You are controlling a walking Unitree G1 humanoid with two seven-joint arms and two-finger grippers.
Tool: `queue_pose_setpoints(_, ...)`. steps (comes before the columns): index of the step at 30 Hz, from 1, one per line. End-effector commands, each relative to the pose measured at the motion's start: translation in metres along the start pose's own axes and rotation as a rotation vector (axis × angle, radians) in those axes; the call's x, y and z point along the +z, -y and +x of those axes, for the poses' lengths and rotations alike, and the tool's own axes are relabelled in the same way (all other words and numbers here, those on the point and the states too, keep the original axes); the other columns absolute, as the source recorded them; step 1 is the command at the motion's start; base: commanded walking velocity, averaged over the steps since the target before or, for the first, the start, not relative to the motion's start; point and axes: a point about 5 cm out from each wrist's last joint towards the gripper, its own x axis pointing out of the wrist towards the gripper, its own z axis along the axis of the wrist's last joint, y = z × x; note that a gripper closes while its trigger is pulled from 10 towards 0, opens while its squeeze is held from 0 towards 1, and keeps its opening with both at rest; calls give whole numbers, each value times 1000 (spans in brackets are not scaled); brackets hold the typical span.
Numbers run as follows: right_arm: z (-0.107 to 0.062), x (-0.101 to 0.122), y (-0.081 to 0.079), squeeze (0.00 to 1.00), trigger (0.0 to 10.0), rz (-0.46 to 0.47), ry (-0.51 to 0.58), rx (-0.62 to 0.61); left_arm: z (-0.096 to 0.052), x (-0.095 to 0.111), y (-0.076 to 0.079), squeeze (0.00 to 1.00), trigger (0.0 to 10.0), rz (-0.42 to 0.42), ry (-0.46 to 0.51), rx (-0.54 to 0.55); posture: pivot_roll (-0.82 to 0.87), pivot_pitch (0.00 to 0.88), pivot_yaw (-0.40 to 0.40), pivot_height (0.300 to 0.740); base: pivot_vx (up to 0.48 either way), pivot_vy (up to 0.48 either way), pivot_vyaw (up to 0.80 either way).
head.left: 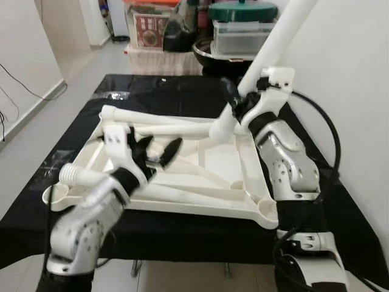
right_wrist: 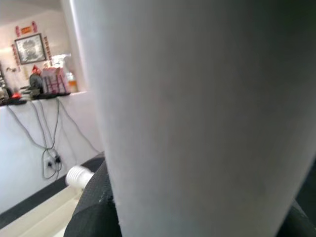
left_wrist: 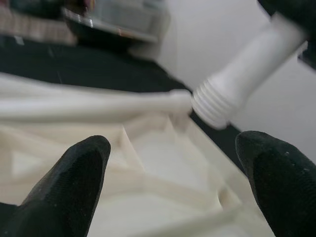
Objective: Building children table
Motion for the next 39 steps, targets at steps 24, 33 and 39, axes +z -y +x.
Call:
queue_pose_setpoints(24,-32,-28,-10,0,10000,-6,-118,177,-5,-12,18,0,10000,166,11,29,-70,43,-58,740,0,0,0)
queue_pose_setpoints(33,-34,-23,-14,0,10000,-4,-107,240,-12,-23,18,0,10000,186,-42,37,-70,55,-56,740,0,-264,0)
queue_pose_setpoints(39,-36,-21,-14,0,10000,-31,-112,284,-17,-43,20,0,10000,241,-148,17,-71,62,-53,740,0,0,0)
